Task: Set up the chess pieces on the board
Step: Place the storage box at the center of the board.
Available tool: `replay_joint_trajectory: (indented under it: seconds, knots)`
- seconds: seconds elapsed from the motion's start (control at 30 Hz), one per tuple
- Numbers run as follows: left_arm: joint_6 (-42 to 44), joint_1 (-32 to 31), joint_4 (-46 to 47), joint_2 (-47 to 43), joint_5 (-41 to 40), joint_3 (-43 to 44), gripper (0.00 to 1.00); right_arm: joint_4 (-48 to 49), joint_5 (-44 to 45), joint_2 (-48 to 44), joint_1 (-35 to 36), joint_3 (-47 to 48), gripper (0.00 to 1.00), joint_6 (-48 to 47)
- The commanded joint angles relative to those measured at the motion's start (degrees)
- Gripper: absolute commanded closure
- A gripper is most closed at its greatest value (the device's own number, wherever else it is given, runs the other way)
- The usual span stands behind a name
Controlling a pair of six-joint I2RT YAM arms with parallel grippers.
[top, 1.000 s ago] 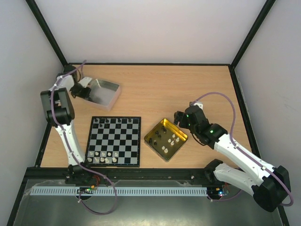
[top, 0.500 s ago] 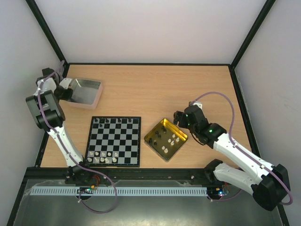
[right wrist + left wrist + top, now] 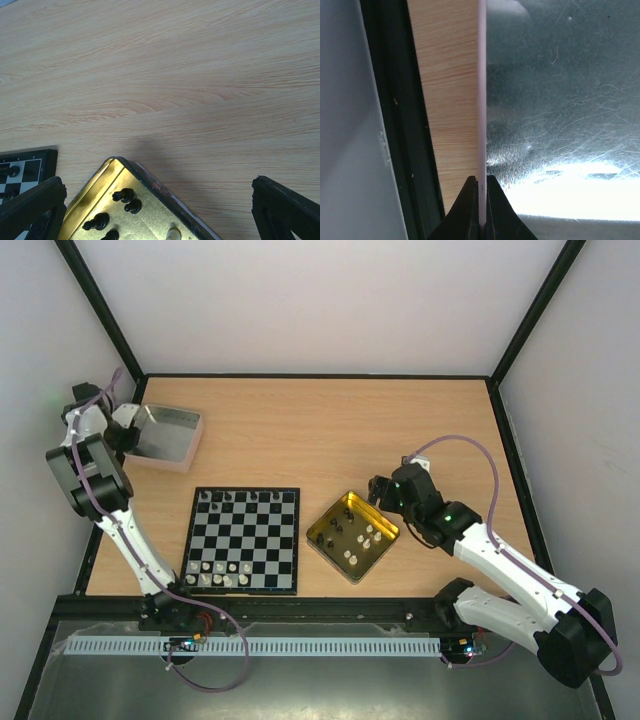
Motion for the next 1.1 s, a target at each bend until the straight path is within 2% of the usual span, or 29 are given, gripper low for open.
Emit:
replay_joint_trajectory:
  seconds: [0.0,0.33,0.53,0.83,0.97,1.07]
  knots:
    - [0.68,1.57,-0.57,2.08,-0.14,1.72,0.97,0.75,0.26,-0.67,0.38,-0.41,0.02,0.65]
    - [0.81,3.18,-0.08,3.57,-0.23,1.12,0.92,0.58,0.36,-0.95,0.38,-0.76,0.02,0.87]
    - [0.71,3.59,-0.16,3.25,0.29,1.63,0.81,0.57,0.4,-1.04,0.38,-0.97,0.02,0.96]
    - [0.1,3.43,-0.32,-1.55,3.82,1.91,0.38,0.22,0.66,-0.87,0.38,-0.3,0.02,0.36]
    - [-0.49,3.12,-0.6,-4.4,5.94,1.68,0.25,-0.1,1.48,-0.57,0.38,0.28,0.02,-0.11]
    - [-0.5,2.53,-1.68,-7.05,8.8,1.11,0.23,-0.55,1.93,-0.05,0.38,0.93,0.02,-0.27]
